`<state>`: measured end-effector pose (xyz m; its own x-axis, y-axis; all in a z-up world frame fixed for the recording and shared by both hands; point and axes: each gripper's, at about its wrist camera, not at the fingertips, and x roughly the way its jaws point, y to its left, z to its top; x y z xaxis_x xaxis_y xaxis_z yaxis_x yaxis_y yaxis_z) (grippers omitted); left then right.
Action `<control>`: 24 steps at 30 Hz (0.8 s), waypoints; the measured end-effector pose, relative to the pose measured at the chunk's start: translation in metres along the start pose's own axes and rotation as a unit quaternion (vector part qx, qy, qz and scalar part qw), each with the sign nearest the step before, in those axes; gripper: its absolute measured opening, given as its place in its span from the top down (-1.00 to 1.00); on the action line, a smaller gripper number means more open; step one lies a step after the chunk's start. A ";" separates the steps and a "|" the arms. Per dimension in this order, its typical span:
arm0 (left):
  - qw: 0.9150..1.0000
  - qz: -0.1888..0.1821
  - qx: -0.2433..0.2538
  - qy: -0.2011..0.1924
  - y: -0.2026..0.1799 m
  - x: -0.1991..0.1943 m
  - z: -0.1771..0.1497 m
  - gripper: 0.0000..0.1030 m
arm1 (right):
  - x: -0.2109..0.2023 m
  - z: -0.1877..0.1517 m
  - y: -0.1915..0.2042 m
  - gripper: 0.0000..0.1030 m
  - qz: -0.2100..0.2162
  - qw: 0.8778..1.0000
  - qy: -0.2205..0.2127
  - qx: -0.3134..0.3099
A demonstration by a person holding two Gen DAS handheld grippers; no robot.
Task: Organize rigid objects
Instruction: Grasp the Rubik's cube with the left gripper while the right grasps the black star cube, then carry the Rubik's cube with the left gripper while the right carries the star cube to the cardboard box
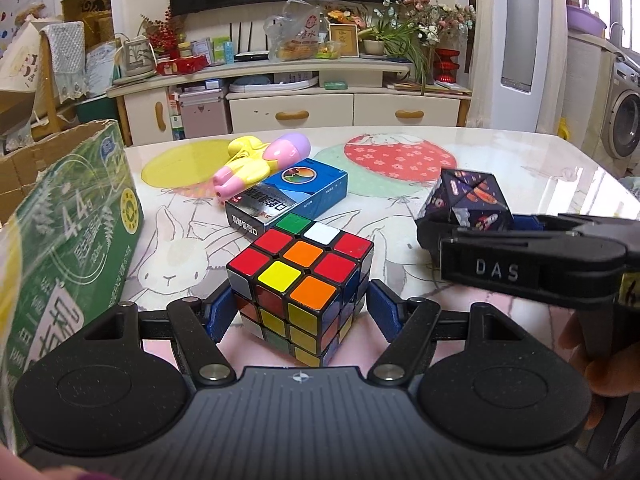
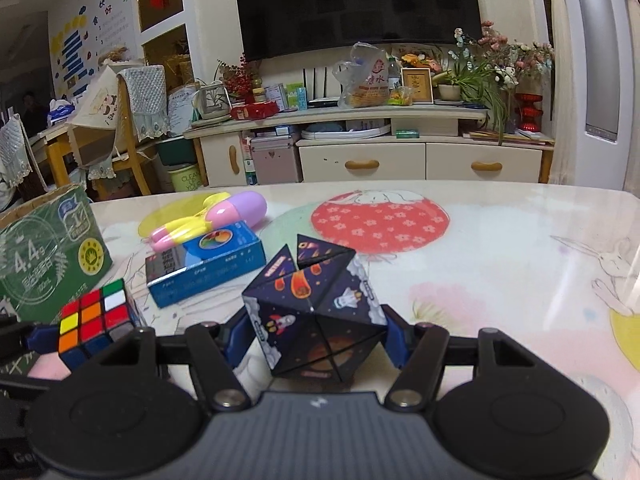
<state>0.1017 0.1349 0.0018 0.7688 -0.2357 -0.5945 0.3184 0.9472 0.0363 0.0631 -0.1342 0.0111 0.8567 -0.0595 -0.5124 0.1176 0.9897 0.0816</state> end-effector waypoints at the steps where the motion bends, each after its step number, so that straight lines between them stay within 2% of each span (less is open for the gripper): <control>1: 1.000 -0.001 0.000 -0.001 0.000 -0.001 0.000 -0.68 | -0.002 -0.001 0.001 -0.24 -0.003 1.000 -0.001 0.000; 12: 1.000 -0.017 0.001 -0.019 0.003 -0.023 -0.004 -0.68 | -0.036 -0.009 0.011 -0.24 -0.030 0.999 -0.012 0.003; 24: 0.999 -0.029 0.009 -0.037 0.014 -0.058 -0.001 -0.68 | -0.074 -0.021 0.029 -0.24 -0.041 0.999 -0.017 -0.017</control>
<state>0.0611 0.1623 0.0358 0.7879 -0.3056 -0.5346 0.3726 0.9278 0.0188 -0.0072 -0.0979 0.0339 0.8616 -0.1437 -0.4868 0.1710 0.9852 0.0117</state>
